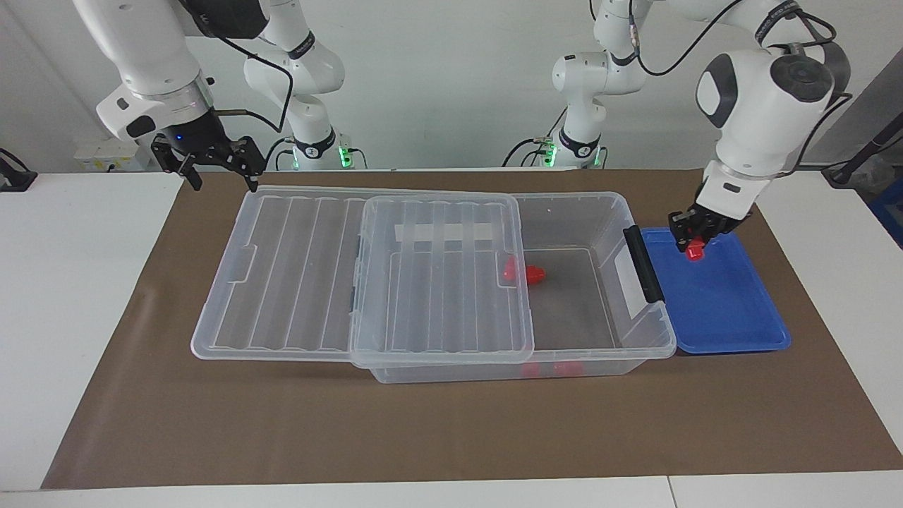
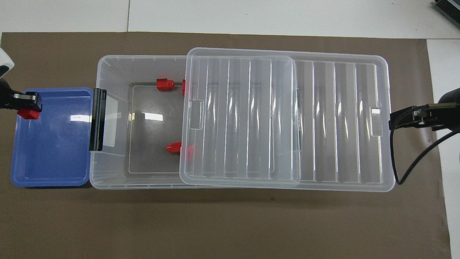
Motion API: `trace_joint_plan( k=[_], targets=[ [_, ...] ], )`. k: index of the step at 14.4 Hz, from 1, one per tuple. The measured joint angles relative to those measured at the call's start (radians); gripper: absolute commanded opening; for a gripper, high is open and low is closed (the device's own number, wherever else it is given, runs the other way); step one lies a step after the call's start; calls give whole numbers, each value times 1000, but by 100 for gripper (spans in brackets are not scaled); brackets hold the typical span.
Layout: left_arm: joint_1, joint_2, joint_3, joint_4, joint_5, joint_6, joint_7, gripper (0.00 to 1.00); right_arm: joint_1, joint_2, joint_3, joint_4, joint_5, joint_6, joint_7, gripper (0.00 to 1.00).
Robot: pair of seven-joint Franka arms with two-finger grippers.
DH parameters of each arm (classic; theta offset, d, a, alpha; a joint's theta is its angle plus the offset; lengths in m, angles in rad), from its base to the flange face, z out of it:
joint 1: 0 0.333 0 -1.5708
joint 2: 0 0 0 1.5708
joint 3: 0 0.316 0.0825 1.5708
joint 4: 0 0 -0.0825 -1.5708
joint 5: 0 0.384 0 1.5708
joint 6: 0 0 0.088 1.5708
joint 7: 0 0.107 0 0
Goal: Place red block in blue tray from box
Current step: 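Carry the red block over the blue tray and lower it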
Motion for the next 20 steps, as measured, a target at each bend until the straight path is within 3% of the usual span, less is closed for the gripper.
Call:
trace_joint_plan(
  k=[5,10,16,20],
  targets=[
    [63,-12,0,-175,-1,279,56,10,0,-1,0,-2,0,0,0,100],
    [88,-28,0,-258,-1,317,56,10,0,-1,0,-3,0,0,0,100],
    [117,-29,-4,-414,-1,471,57,10,0,-2,0,-6,0,0,0,100],
    [116,-10,-9,-443,-2,529,57,6,0,-3,0,-9,0,0,0,100]
  ],
)
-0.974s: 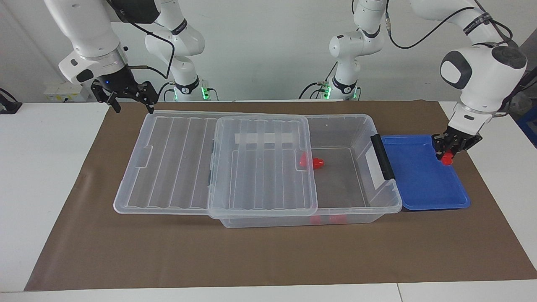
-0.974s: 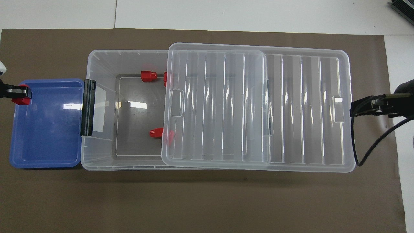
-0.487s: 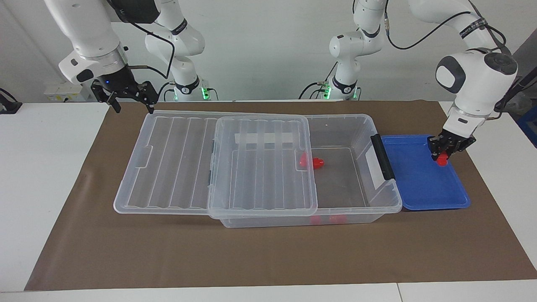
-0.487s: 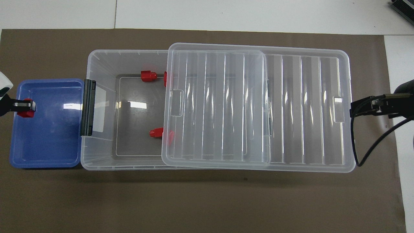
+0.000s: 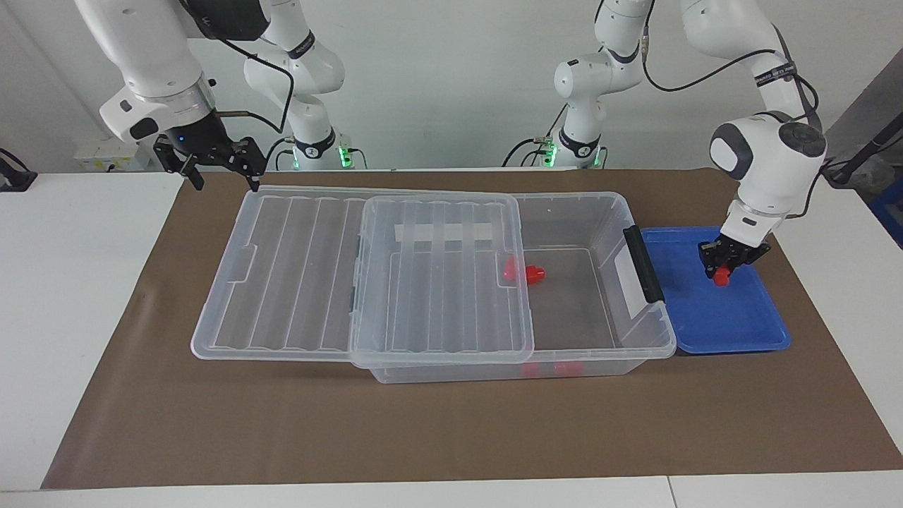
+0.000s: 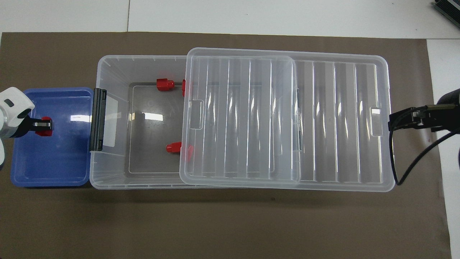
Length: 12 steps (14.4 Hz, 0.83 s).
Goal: Place red block in blue tray from box
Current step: 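Carry the red block over the blue tray and lower it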
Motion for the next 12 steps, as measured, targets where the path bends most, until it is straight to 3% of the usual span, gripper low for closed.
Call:
trace_joint_plan(
  k=[9,12],
  targets=[
    [7,75,7,-60,-48,110,-38,11,0,-10,-1,-13,0,0,0,100],
    [7,102,7,-105,-50,206,-56,15,0,-10,-1,-13,0,0,0,100]
  ],
)
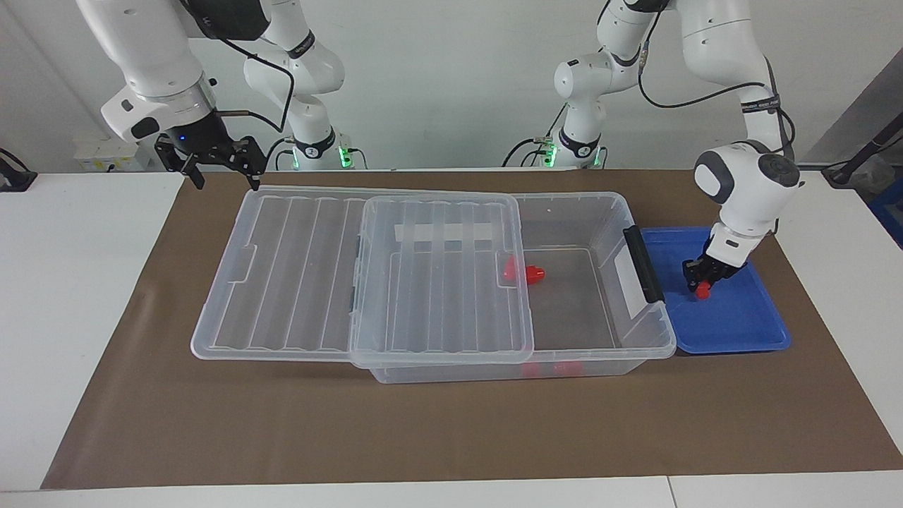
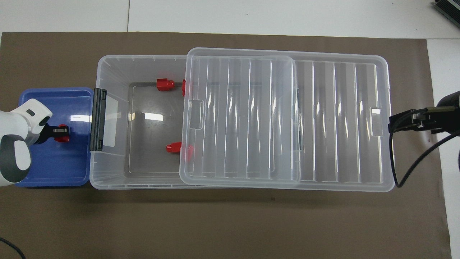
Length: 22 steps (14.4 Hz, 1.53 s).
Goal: Place red block in blue tray from box
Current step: 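Carry the red block over the blue tray and lower it, then open the left gripper to release the red block in the tray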
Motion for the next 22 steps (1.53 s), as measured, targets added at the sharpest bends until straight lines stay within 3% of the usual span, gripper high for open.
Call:
trace_joint_plan(
  k=[2,3,5,6,7,14,18,22],
  targets=[
    [0,0,0,-2,0,10,-1,21,0,0,0,0,0,1,0,100],
    [0,0,0,-2,0,11,-1,38,0,0,0,-1,0,2,0,100],
    [0,1,-1,-3,0,11,-1,56,0,0,0,-1,0,5,0,100],
    [0,4,-3,-7,0,11,-1,96,0,0,0,-1,0,5,0,100],
    [0,8,-4,-10,0,15,-1,100,0,0,0,-1,0,5,0,100],
    [-1,11,-6,5,0,-18,-3,100,0,0,0,-1,0,5,0,100],
    [-5,-16,-19,165,-2,-309,-3,100,0,0,0,-1,0,5,0,100],
    [-22,-107,-28,305,-30,-553,-3,100,0,0,0,-1,0,5,0,100]
  ],
)
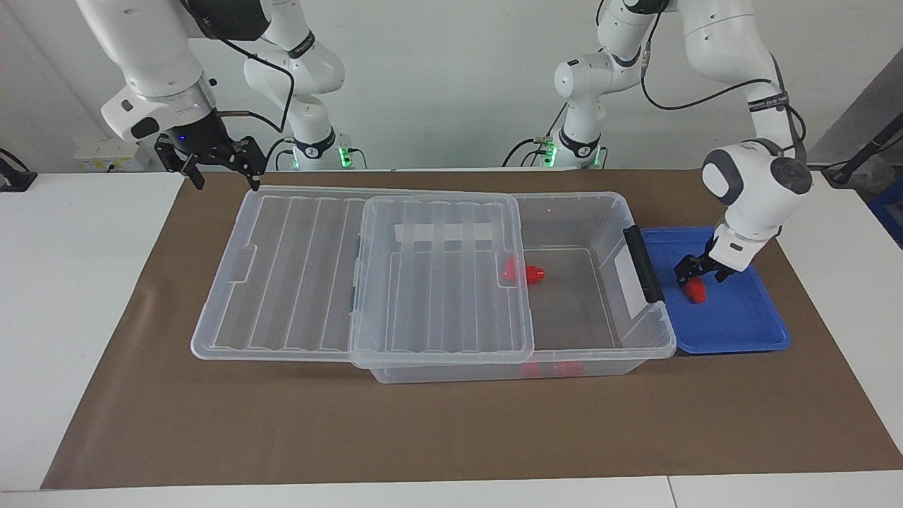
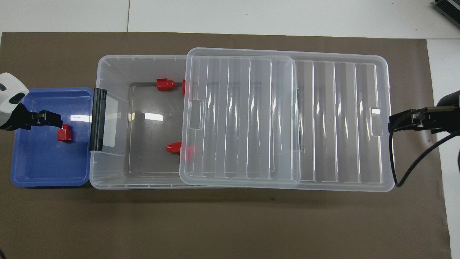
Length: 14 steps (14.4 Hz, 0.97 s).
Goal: Place red block in blue tray from box
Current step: 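Open the left gripper to release the red block in the tray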
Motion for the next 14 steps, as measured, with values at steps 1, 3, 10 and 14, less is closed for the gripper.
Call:
trace_joint_plan(
  k=[1,3,10,14],
  targets=[
    [0,-25,0,6,-2,-17,0,100,0,0,0,0,0,0,0,100],
    [-1,-72,-1,7,-4,-26,0,100,0,0,0,0,0,0,0,100],
    [-68,-181,-4,7,-6,-67,-3,100,0,0,0,-1,0,0,0,100],
    [-99,-209,-55,13,-8,-94,-4,100,0,0,0,-1,0,0,0,100]
  ],
)
